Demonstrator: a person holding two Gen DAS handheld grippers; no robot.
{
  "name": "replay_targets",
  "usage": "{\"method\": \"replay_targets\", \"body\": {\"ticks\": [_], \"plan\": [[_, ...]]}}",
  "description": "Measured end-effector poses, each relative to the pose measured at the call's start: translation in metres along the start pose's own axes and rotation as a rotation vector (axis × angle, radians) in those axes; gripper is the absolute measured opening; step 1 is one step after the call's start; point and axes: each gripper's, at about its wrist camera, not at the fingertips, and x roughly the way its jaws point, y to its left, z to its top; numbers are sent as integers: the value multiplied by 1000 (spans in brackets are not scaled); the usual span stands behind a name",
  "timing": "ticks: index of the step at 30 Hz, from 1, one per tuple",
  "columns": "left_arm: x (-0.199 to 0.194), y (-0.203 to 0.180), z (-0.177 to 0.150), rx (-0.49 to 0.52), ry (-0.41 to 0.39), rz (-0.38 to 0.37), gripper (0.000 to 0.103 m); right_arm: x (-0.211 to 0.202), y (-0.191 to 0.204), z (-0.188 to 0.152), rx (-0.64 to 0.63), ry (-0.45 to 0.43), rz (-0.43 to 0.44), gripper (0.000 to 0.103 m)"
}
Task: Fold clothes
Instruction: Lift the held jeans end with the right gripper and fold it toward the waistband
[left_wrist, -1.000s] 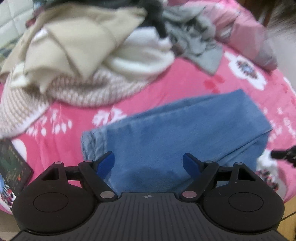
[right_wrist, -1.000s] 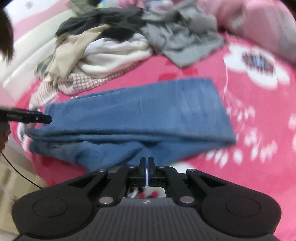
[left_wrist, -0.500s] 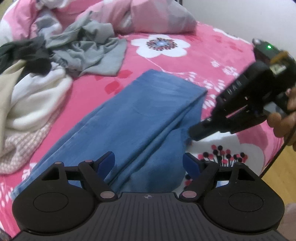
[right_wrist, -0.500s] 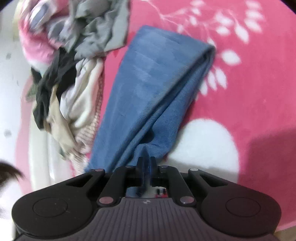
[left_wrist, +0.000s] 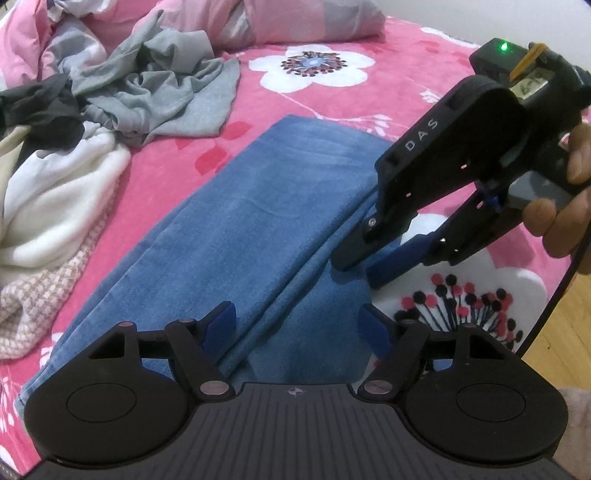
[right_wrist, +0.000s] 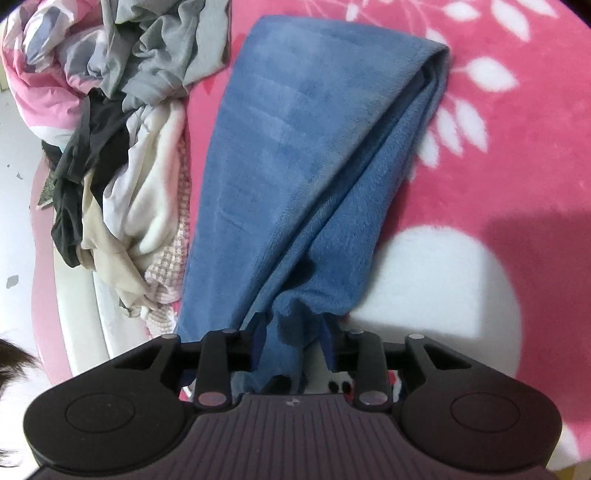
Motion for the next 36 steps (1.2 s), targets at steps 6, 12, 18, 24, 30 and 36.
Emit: {"method": "replay_targets", "body": {"ticks": [6,12,18,24,30,36], "plan": [[-16,-9,-2,57,-27,-30,75,-8,-11,4,111,-18,131,23],[-17,-27,-9,145,-17,-62,69,-15,-18,7,150,-39,219,24],[6,-27,-12,180,16,-44,45,-30,-21,5,137,-75,260,25],[6,14,-2,-88,29,-115,15,-53,-3,-6,-122,-161,115,25],[19,78,-12,-571,68,-289,12,-48,48,-55,-701,-220,-131,25],[24,84,-19,-677,78,-332,13,-9,60,-72,-834,-181,-157,23]]}}
